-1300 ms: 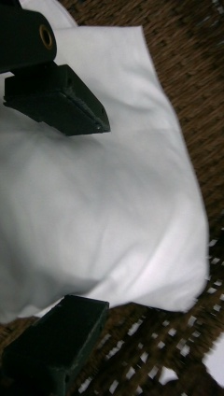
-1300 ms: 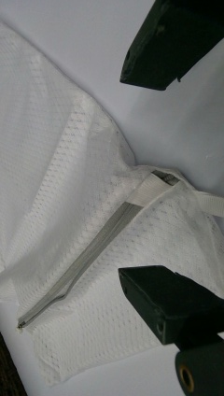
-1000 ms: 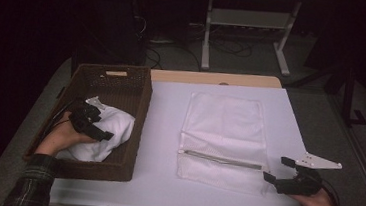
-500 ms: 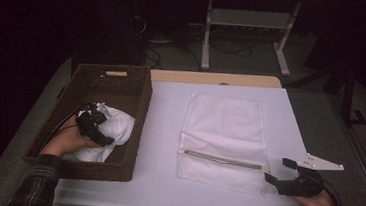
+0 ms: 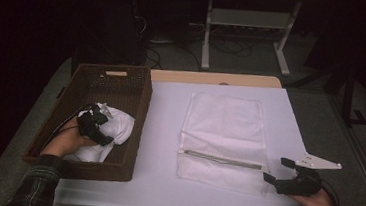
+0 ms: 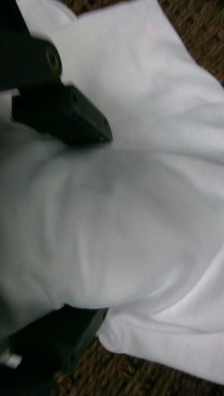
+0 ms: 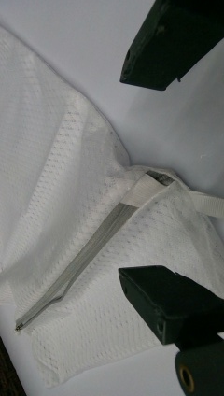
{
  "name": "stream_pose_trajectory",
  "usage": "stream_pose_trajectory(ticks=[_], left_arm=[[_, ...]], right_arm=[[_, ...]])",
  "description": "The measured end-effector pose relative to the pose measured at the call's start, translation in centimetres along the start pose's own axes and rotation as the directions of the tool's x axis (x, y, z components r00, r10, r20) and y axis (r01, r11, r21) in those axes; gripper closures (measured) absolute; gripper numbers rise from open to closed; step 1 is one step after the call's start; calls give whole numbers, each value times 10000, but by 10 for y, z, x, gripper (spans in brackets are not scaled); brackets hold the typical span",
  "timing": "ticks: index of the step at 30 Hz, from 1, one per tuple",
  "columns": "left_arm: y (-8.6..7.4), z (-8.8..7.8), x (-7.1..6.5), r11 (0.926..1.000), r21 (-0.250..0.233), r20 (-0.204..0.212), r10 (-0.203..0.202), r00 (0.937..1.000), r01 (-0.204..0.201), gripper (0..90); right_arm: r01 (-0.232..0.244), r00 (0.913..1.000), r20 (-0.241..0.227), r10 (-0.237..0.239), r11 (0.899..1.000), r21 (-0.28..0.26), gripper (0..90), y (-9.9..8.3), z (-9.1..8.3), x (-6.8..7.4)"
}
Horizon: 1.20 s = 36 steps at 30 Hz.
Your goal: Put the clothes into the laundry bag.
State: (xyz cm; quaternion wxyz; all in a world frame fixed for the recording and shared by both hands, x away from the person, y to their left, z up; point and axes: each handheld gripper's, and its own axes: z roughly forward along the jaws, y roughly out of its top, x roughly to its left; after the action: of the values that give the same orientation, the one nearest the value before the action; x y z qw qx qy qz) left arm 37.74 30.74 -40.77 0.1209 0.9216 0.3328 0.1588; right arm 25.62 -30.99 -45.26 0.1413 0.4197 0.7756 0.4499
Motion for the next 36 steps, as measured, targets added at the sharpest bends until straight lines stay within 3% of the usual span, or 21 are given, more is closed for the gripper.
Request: stream_pose_trajectory(ticks=[4, 6, 8, 13, 21, 25, 26, 29, 36], left_arm=[[-1, -2, 2, 9999, -36, -89, -139, 9999, 139, 317], [-1, -3, 3, 9999, -94, -114, -144, 9998, 143, 408], [-3, -8, 7, 9974, -344, 30, -634, 9980, 634, 493], [-2, -15, 11, 9940, -486, 157, -978, 9951, 984, 578], [-2, -27, 16, 9877, -789, 485, -1317, 9901, 1352, 609], [-1, -33, 20, 9795, -1053, 706, -1649, 9838, 1717, 622], [-1, -38, 23, 9747, -1192, 845, -1800, 9800, 1893, 626], [1, -43, 24, 9737, -1234, 850, -1819, 9796, 1915, 633], [7, -59, 27, 9618, -1714, 1114, -1963, 9742, 2134, 642]], right_arm=[[-2, 10000, -7, 2, 10000, -12, 61, 0, 0, 0], [-4, 10000, 1, 4, 10000, -3, 61, 0, 0, 0], [-39, 10000, 20, 39, 10000, -6, 63, 0, -1, -1], [-83, 10000, 50, 83, 10000, -44, 64, 0, -1, -1], [-143, 9999, 78, 144, 9999, -67, 64, 0, -2, -2], [-161, 9999, 60, 162, 9998, -79, 64, 0, -2, -2], [-154, 9999, 69, 154, 9999, -68, 64, 0, -2, -3], [-192, 9998, 70, 192, 9998, -78, 64, 0, -2, -3], [-265, 9996, 24, 265, 9995, -149, 64, 0, -2, -4]])
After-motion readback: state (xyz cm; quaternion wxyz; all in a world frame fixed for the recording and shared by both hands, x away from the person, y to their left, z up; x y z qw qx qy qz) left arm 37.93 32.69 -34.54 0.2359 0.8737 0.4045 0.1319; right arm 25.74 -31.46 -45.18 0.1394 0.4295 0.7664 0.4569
